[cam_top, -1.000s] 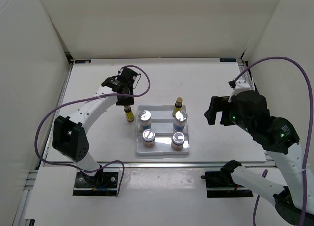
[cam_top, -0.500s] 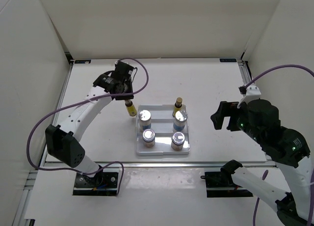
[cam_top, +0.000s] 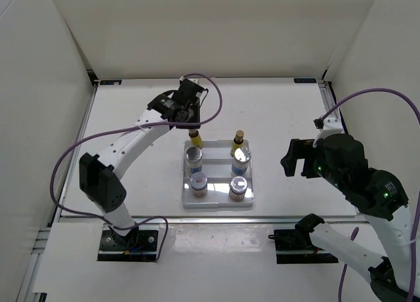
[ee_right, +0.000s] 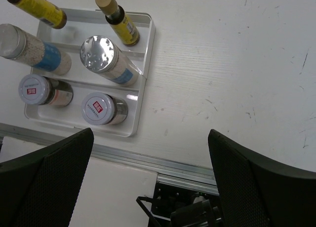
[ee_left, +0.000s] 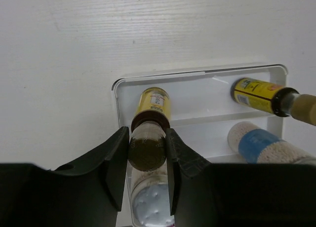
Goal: Organize the condiment bottles
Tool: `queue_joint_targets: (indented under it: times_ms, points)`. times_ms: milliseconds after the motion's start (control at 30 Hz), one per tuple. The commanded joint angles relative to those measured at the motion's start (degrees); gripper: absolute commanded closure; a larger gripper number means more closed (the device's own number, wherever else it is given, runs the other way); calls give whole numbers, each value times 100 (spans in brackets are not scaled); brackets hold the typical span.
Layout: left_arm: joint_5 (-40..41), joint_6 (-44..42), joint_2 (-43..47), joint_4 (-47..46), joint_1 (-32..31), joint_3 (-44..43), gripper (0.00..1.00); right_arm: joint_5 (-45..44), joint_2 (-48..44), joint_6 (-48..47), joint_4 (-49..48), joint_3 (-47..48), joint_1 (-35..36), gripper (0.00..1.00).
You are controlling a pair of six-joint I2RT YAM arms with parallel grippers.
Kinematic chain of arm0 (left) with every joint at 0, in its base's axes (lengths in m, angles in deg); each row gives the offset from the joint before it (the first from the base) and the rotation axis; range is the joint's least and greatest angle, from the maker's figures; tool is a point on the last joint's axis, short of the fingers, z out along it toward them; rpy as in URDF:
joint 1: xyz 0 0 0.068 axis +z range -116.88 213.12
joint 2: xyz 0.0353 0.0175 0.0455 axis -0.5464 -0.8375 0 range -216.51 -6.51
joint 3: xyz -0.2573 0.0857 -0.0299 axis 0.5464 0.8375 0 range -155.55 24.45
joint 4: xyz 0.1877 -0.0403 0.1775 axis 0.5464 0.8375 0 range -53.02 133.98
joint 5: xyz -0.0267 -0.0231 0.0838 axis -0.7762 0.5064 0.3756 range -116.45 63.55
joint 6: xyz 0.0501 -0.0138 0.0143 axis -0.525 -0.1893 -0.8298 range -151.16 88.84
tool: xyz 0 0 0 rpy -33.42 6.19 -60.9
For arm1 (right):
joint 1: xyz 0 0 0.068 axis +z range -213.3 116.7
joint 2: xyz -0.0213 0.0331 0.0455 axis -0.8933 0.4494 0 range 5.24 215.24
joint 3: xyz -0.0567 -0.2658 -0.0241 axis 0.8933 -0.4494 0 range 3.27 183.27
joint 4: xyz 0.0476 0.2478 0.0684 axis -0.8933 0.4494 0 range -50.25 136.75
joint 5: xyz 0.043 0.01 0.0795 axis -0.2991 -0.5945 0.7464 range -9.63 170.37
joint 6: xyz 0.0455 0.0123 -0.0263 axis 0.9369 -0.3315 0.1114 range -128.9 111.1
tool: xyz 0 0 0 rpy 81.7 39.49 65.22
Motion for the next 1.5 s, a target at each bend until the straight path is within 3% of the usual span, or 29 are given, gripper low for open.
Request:
queue_joint_targets:
  times_ms: [0,233,300,400,433,500,533,700,867,1067,1200,1333,1467]
  points:
    - [218,66,-75,-214,-44,-140,89,-60,-56,10,171,137,-9,0]
    - [543,66,-559,-320,-97,-87,89,-60,-108,10,224,190,-9,0]
    - [543,119,-673,-320,-97,-87,83,-60,-108,10,277,190,-9,0]
    - [596,119,-674,-320,-150,-87,52,-68,31,150,347,190,-9,0]
    - [666,119,-595,-320,-202,-35,35,-69,111,150,400,190,-9,0]
    - [667,119,-516,-320,-203,-34,18,-69,181,150,400,190,-9,0]
    - [667,49,-446,-320,-203,-34,0,9,182,150,400,242,-9,0]
    - [728,-197,-182,-136,-203,-385,0,-76,59,37,400,243,-9,0]
    - [1464,-540,1380,-82,-203,-202,0,-673,6,97,487,321,-9,0]
    - [3238,-1182,3356,-548,-150,1440,0,-1368,67,396,646,332,-9,0]
    - [3934,-1077,4308,-723,-150,2748,0,-3130,67,913,988,94,-9,0]
    - [3989,-1076,4828,-1154,-150,3427,0,-3531,6,1108,1050,-39,-9,0]
    - [3700,-1076,4715,-1330,95,3456,0,-3454,59,1196,1050,-258,-9,0]
